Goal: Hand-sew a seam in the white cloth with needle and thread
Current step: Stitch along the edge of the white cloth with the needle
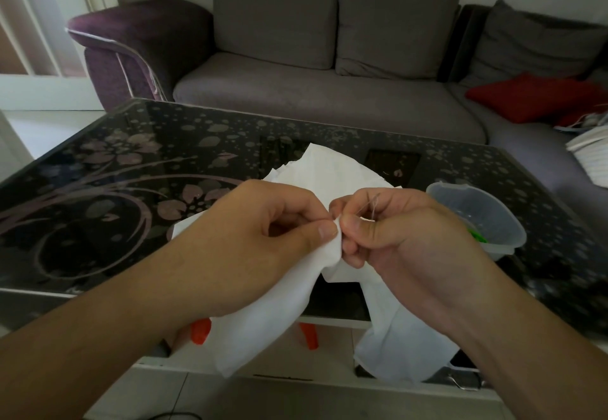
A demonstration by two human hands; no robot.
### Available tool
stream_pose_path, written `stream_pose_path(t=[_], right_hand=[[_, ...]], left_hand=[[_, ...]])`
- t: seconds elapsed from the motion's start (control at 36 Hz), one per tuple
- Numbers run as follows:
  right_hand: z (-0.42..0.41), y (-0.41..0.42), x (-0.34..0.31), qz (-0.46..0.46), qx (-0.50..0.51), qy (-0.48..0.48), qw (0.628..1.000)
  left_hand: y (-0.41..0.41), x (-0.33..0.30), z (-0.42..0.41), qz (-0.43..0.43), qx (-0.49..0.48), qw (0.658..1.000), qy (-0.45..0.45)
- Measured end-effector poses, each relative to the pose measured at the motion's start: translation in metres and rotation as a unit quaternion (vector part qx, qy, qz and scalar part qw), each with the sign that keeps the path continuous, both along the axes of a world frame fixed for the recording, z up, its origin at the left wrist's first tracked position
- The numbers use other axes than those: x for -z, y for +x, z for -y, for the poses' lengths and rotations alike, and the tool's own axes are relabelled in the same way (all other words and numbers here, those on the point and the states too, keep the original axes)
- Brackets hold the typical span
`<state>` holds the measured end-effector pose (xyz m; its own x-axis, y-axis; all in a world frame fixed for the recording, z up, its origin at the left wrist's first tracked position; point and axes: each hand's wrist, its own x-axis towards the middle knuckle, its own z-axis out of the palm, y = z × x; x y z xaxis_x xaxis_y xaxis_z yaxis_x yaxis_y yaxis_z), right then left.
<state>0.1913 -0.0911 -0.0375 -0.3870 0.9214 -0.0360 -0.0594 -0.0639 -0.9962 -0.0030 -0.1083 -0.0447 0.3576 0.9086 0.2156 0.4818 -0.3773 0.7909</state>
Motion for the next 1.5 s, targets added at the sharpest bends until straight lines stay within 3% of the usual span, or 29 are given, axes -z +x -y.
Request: stream_pose_path(t=[0.25,0.33,0.69,0.97,1.17,1.36,1.5], right_hand=[[-0.0009,0.0085,-0.004,0.04,-0.005,0.002,0.999],[-0.0012,0.0087,-0.0048,0.02,0.027,-0.013,0.999],[-0.005,0.0037,0.0011,0.115,0.128,-0.009,0.985],[-0.0006,0.0058,0.0022,0.072,0.093,-0.024,0.993],[-0.0007,0.0036,0.0042,0.108,0.089,0.013,0.99],[0.0001,0.0037,0.0033,0.081,0.078,-0.009,0.994],[-0.0005,0.0034,0.0018,0.124,0.087,0.021,0.988]], left_hand=[[-0.0025,0.0004,0.0008,0.013,-0.002,1.0,0.009],[-0.0015,0.0003,0.0012,0.012,-0.003,1.0,0.013],[0.0004,-0.0005,0.0032,0.005,0.016,1.0,0.008],[0.0052,-0.002,0.0055,0.002,0.015,1.0,0.015],[0.0037,-0.0001,0.0043,0.013,0.01,1.0,0.012],[0.0024,0.0024,0.0024,0.042,0.0,0.999,0.011],[0.0019,0.0008,0.0027,0.049,0.002,0.999,0.008]])
